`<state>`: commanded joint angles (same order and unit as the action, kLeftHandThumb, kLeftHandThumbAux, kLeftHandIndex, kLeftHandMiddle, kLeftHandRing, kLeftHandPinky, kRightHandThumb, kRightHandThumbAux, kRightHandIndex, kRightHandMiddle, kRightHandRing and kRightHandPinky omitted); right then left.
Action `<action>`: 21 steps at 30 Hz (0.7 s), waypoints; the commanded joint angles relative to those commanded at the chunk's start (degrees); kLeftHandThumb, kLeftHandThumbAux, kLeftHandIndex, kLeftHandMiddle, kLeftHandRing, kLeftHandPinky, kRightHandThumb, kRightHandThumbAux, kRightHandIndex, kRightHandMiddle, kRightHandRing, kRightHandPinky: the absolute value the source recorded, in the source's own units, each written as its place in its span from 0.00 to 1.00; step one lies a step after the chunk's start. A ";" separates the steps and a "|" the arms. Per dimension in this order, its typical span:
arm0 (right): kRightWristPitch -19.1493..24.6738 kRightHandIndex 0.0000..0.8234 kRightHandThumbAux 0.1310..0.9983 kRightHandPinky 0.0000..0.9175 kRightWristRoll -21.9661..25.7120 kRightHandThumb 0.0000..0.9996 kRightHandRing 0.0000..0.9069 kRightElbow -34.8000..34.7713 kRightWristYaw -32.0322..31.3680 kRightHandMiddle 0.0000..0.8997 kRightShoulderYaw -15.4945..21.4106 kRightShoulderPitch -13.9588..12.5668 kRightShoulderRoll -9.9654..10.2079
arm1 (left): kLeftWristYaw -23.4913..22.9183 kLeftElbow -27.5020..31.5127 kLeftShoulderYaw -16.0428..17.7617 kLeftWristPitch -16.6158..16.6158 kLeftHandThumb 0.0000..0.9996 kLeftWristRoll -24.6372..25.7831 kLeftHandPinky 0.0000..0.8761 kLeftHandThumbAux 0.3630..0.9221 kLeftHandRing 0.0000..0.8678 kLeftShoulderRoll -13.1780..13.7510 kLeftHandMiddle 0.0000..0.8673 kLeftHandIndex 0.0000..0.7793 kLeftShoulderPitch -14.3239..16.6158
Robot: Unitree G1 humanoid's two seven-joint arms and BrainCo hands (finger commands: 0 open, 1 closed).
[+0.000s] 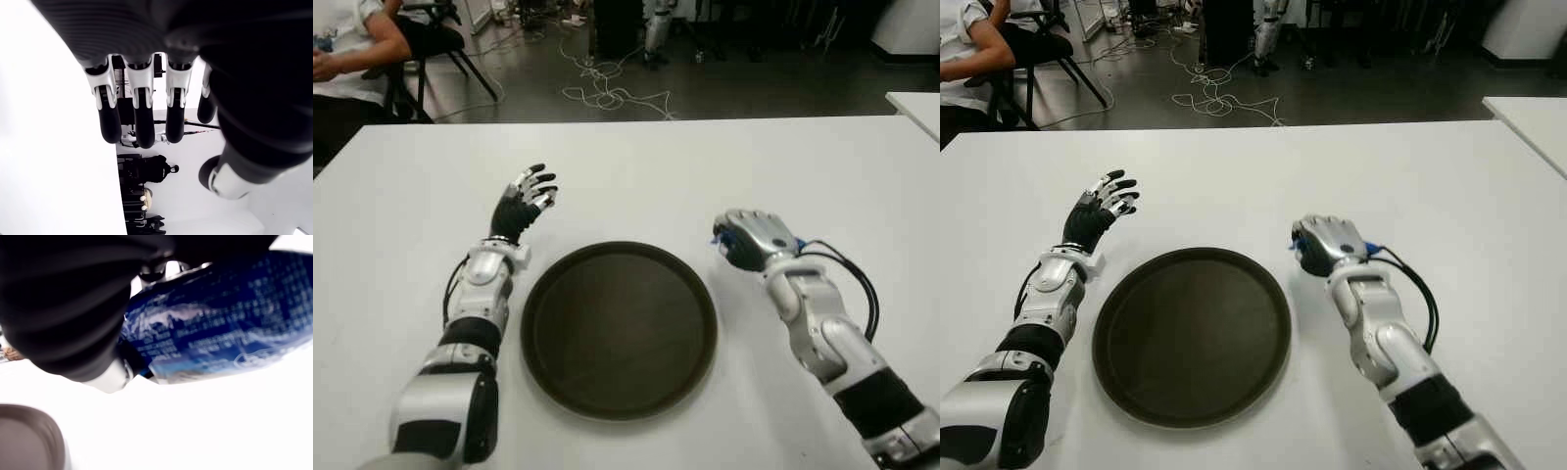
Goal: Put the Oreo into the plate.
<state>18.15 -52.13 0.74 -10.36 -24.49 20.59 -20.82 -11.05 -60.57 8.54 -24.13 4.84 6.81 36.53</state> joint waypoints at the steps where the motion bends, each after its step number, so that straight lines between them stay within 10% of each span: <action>1: -0.02 0.49 0.71 0.65 -0.04 0.70 0.64 -0.08 -0.09 0.59 -0.05 0.18 0.05 | -0.01 -0.03 -0.01 0.02 0.02 0.02 0.28 0.68 0.26 0.02 0.26 0.22 0.01; 8: 0.14 0.49 0.71 0.70 -1.14 0.70 0.70 -2.02 -0.70 0.64 -1.23 2.26 2.12 | -0.11 -0.21 0.16 0.44 0.01 0.43 0.27 0.69 0.25 -0.13 0.25 0.21 0.12; 21: -3.66 0.48 0.71 0.73 -1.90 0.70 0.70 2.22 0.85 0.65 -8.51 9.74 12.44 | 0.63 0.43 -0.10 0.75 0.03 0.15 0.29 0.70 0.26 -0.53 0.27 0.21 0.01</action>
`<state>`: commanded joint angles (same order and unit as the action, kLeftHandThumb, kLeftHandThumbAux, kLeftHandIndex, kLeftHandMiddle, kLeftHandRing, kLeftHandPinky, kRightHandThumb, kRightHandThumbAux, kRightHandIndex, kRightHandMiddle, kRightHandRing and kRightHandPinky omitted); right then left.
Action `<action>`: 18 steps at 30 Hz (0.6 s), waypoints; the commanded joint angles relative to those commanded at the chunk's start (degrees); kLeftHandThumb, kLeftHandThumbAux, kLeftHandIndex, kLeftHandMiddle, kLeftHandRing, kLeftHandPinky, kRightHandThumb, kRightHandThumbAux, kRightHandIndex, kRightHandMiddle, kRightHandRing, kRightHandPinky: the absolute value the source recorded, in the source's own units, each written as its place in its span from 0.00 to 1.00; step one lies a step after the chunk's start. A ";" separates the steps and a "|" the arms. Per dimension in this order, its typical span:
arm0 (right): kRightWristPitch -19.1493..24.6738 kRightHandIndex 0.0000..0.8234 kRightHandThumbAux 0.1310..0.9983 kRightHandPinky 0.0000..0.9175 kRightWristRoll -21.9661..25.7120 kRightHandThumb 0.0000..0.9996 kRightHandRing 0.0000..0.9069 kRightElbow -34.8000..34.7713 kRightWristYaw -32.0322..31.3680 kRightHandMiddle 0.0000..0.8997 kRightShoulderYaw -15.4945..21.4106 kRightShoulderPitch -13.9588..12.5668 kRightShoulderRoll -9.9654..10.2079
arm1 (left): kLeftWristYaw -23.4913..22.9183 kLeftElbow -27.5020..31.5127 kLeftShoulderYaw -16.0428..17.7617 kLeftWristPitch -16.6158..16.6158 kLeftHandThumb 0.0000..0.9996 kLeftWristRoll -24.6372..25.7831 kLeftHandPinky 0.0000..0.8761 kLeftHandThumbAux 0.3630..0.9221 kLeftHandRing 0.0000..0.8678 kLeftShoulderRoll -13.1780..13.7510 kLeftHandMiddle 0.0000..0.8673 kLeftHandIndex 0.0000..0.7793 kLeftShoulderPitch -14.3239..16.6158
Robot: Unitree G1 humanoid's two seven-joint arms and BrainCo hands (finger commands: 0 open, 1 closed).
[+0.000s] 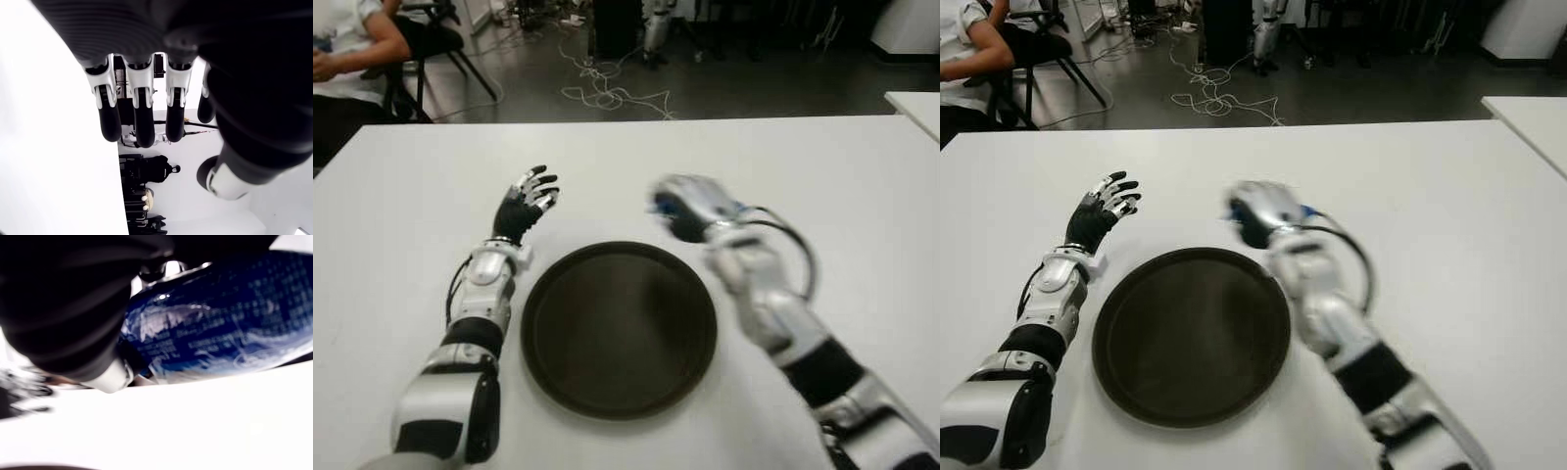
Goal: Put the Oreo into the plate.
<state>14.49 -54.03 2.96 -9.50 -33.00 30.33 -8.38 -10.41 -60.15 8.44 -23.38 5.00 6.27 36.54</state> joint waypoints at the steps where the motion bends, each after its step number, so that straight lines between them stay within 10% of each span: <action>1: -0.62 0.48 0.70 0.75 0.21 0.70 0.72 -0.25 -0.46 0.67 -0.60 0.34 0.56 | 0.06 0.13 -0.07 0.02 0.03 -0.06 0.29 0.70 0.26 0.00 0.27 0.21 -0.03; 18: -8.42 0.48 0.70 0.79 2.76 0.70 0.78 0.98 -12.10 0.70 -5.68 3.79 2.43 | -0.75 -0.15 0.53 1.72 0.06 1.23 0.28 0.71 0.26 -0.02 0.27 0.23 0.63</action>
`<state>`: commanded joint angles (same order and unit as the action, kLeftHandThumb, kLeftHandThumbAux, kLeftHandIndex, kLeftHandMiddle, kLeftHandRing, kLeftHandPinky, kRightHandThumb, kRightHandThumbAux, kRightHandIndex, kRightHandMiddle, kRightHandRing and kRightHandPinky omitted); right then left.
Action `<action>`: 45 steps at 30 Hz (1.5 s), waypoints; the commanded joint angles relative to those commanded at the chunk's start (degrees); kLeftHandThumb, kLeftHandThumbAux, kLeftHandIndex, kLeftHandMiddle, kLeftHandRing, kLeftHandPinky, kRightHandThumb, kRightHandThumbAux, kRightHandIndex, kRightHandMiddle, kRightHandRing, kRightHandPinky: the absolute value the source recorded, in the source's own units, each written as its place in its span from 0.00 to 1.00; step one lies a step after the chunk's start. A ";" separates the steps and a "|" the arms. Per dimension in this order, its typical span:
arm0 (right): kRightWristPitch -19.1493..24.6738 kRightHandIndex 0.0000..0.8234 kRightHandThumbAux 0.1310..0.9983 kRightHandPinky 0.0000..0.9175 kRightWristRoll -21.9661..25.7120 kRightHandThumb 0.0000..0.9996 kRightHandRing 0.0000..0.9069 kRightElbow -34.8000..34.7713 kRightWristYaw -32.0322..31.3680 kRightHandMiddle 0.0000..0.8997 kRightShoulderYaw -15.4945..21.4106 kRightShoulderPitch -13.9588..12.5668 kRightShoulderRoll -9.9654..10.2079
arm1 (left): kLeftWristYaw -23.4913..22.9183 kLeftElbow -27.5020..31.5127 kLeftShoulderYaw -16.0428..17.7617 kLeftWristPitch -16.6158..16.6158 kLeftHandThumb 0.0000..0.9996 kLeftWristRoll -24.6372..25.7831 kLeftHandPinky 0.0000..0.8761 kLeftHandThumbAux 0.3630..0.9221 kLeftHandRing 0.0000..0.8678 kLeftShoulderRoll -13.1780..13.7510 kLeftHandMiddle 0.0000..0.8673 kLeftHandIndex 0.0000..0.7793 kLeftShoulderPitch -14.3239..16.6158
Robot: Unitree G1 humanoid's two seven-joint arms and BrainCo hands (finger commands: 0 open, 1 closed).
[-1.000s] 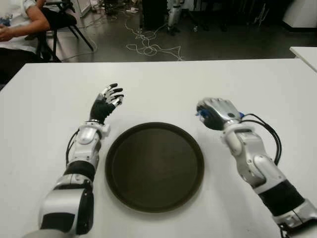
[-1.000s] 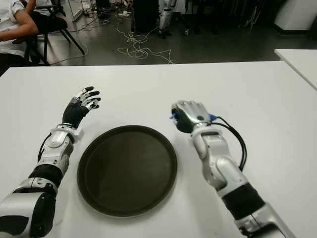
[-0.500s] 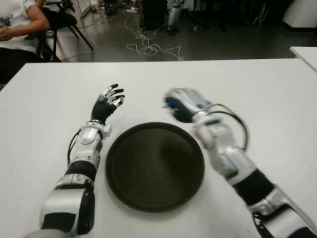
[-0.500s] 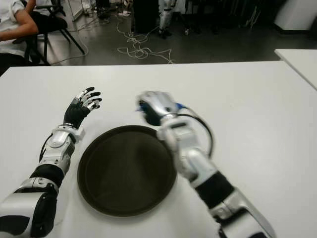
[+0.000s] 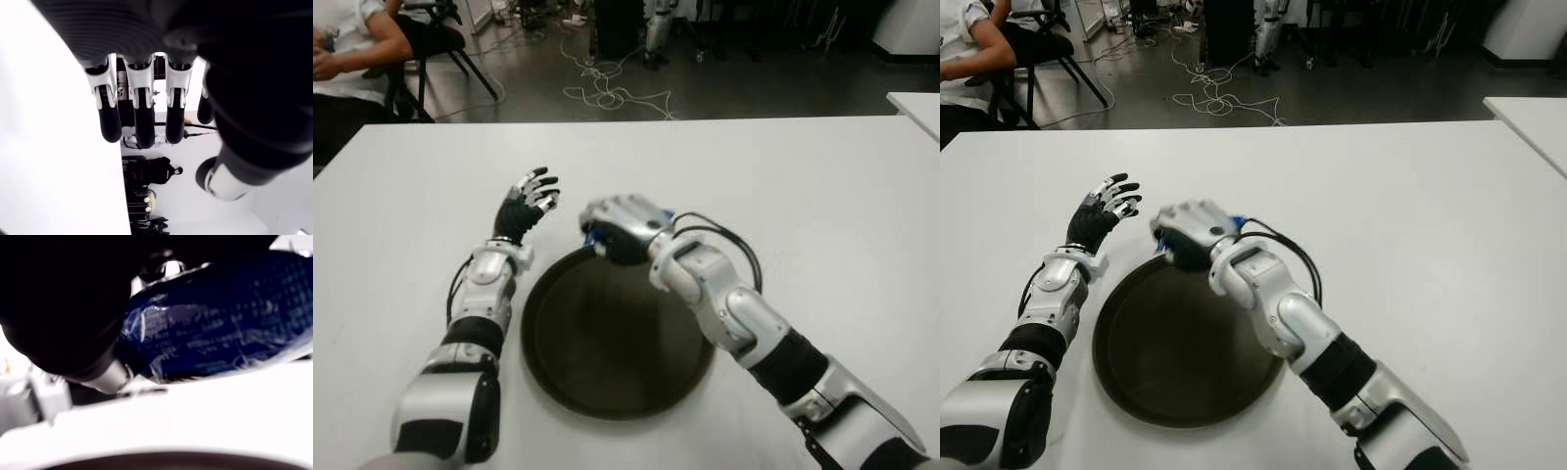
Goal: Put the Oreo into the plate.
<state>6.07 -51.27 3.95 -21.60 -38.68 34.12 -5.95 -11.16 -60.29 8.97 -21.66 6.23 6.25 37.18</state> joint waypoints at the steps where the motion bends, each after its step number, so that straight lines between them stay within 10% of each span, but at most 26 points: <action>1: -0.28 0.48 0.70 0.79 0.04 0.70 0.78 -0.18 -0.32 0.70 -0.11 -0.16 -0.02 | 0.13 0.05 -0.04 -0.02 0.06 -0.07 0.28 0.70 0.26 0.01 0.27 0.23 0.00; 29: -5.30 0.51 0.64 0.73 3.87 0.84 0.73 -4.52 -4.38 0.54 1.15 -3.74 -1.53 | 0.34 0.82 -1.13 -1.40 0.08 -1.25 0.28 0.64 0.26 0.40 0.25 0.20 -0.79; 34: -5.42 0.50 0.65 0.48 4.49 0.83 0.45 -6.65 -4.71 0.51 2.32 -5.13 -2.53 | -0.05 0.79 -0.79 -1.26 0.06 -0.71 0.28 0.65 0.26 0.27 0.25 0.20 -0.75; 37: -5.05 0.49 0.69 0.33 4.36 0.74 0.27 -7.18 -4.85 0.27 2.55 -5.37 -2.46 | -0.10 0.90 -0.65 -0.98 0.06 -0.50 0.29 0.67 0.26 0.17 0.25 0.19 -0.71; 45: -5.51 0.39 0.73 0.16 3.93 0.61 0.10 -6.40 -5.39 0.08 2.38 -4.92 -3.04 | 0.06 1.20 -0.40 -0.16 0.06 -0.25 0.28 0.70 0.26 0.03 0.26 0.21 -0.54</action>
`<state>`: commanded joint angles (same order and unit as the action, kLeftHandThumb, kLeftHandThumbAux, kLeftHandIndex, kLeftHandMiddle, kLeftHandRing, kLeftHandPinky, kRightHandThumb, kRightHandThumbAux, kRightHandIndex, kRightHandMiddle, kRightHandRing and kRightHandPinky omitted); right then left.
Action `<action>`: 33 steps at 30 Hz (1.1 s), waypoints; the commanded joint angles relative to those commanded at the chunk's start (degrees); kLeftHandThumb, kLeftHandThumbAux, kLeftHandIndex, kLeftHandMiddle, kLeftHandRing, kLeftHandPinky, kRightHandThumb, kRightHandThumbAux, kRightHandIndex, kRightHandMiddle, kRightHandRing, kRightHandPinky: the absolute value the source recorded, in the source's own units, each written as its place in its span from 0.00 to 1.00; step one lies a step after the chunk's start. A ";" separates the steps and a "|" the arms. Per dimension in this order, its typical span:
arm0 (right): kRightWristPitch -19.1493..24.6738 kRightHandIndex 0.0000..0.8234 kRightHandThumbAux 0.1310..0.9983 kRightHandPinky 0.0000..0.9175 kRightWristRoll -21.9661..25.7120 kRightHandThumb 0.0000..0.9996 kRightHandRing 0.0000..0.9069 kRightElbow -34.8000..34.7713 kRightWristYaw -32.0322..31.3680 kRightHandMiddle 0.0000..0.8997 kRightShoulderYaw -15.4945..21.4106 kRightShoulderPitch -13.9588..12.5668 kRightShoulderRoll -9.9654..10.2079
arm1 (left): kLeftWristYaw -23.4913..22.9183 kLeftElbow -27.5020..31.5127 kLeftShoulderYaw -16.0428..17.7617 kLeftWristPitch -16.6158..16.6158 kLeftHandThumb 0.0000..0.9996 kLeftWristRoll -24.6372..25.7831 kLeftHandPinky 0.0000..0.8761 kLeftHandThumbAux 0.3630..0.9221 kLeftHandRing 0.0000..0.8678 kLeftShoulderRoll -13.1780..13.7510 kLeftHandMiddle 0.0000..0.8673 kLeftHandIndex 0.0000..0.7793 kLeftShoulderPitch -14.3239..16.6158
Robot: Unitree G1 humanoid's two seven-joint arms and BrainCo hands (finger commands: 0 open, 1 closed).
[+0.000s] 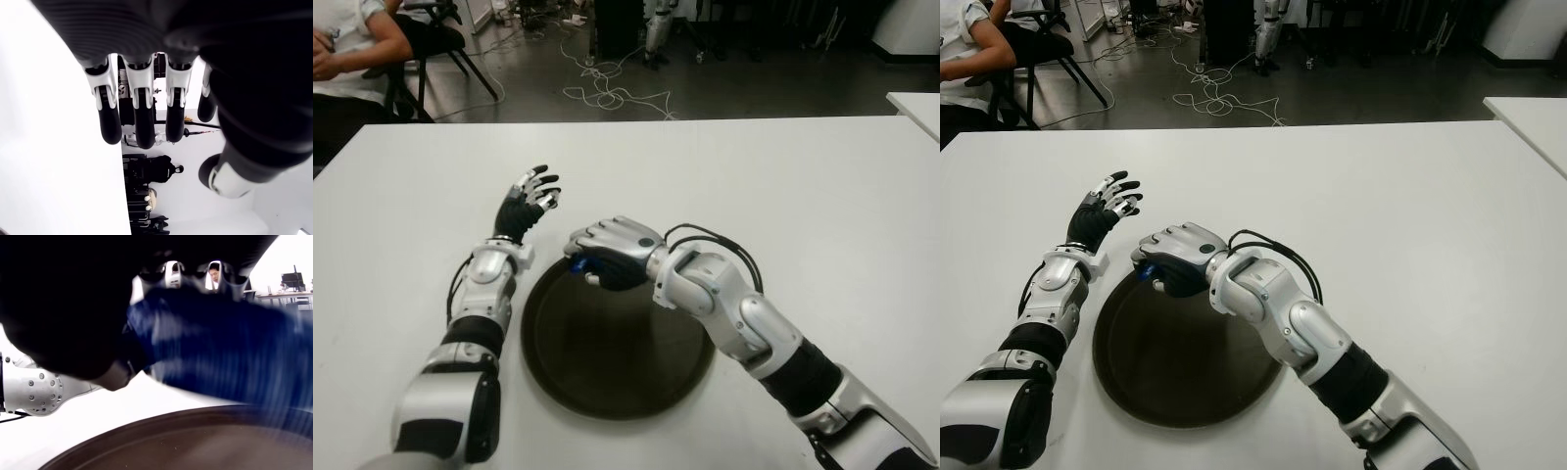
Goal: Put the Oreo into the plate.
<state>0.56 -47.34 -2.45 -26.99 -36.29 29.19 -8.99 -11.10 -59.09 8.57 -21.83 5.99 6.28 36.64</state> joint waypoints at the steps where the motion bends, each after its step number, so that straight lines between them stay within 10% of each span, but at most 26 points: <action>1: -0.12 0.25 0.78 0.14 -0.01 0.47 0.08 0.18 -0.10 0.06 -0.05 0.14 -0.11 | 0.02 0.03 0.03 0.11 0.07 0.03 0.28 0.70 0.26 -0.01 0.26 0.21 0.04; 8: -2.81 0.02 0.83 0.10 -0.16 0.06 0.03 2.35 1.85 0.01 -0.20 0.78 -1.06 | 1.15 0.13 -0.36 0.88 0.06 -0.76 0.29 0.71 0.26 0.19 0.27 0.22 0.21; 33: -7.52 0.00 0.74 0.08 0.53 0.00 0.04 5.29 4.32 0.01 1.94 1.74 -2.86 | 0.62 0.19 -0.27 1.50 0.08 -0.53 0.26 0.67 0.26 0.08 0.29 0.23 0.47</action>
<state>-6.95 -46.81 2.84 -22.67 -34.35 30.93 -11.85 -10.48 -58.90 8.30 -20.33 5.46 6.36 37.11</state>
